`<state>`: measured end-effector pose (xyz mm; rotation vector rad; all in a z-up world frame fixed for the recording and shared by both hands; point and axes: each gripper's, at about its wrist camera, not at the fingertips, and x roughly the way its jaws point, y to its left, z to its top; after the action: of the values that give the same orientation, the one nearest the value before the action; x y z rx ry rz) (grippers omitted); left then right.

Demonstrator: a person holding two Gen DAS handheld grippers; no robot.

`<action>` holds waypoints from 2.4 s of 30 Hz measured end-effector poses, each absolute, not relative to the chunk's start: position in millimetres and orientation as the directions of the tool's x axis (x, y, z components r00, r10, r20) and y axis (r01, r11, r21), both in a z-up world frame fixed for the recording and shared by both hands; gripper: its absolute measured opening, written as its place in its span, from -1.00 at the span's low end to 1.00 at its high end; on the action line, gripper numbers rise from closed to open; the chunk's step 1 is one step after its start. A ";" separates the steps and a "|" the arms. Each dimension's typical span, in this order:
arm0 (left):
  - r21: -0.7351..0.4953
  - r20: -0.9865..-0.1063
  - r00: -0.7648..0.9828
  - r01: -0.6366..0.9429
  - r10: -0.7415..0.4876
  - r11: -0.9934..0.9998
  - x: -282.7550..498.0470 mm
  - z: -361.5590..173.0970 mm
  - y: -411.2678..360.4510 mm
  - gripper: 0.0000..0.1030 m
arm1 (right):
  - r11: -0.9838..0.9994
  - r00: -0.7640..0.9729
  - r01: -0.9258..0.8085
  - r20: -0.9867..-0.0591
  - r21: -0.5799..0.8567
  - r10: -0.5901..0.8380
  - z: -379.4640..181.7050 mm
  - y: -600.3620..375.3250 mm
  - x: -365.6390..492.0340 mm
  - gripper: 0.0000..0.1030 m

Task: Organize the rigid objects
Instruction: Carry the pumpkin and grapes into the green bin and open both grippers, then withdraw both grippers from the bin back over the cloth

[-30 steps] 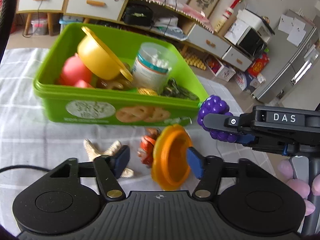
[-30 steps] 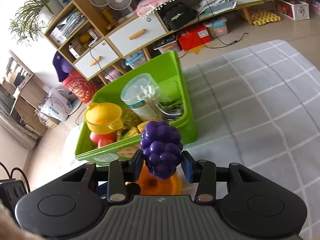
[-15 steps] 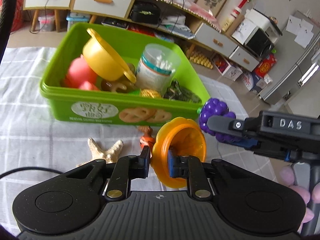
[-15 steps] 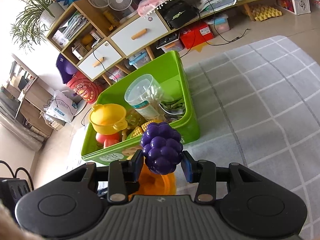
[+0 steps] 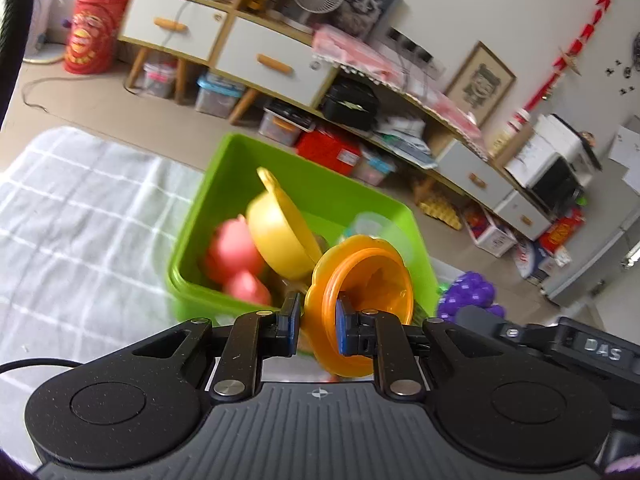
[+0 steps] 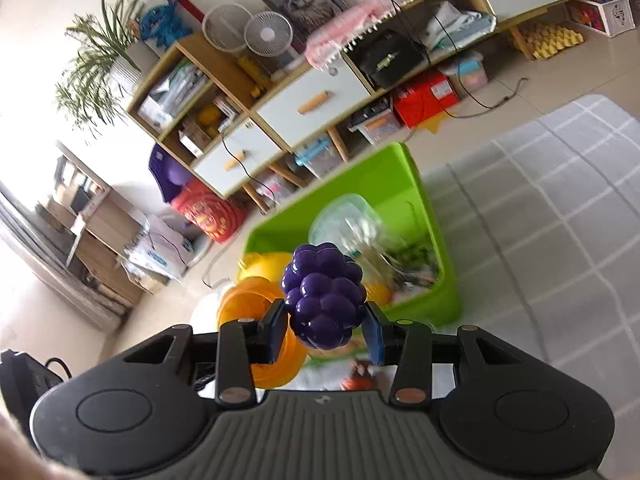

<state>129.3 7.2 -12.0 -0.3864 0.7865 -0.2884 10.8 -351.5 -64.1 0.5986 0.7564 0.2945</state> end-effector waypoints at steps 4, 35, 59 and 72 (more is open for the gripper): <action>-0.384 -0.638 0.696 0.086 -0.331 0.919 148.2 -14.8 5.4 -0.60 | 0.773 0.721 -0.042 -0.517 0.633 0.462 -67.8 -349.7 19.7 -0.52; -0.262 -0.608 0.741 0.151 -0.284 0.953 125.8 -19.2 -5.6 0.64 | 0.847 0.752 -0.049 -0.538 0.530 0.380 -65.5 -343.1 10.8 -0.04; -0.161 -0.658 0.702 0.223 -0.273 0.961 75.2 -25.7 3.8 0.96 | 0.924 0.691 -0.140 -0.633 0.357 0.349 -68.0 -348.5 -33.0 0.34; -0.068 -0.693 0.675 0.288 -0.253 0.955 61.7 -47.4 7.7 0.96 | 0.949 0.649 -0.147 -0.697 0.278 0.304 -87.9 -365.9 -42.6 0.50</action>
<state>61.7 7.7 -47.4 0.0478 0.7720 -0.3040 -42.6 -365.9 -87.9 0.2037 0.8267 0.2584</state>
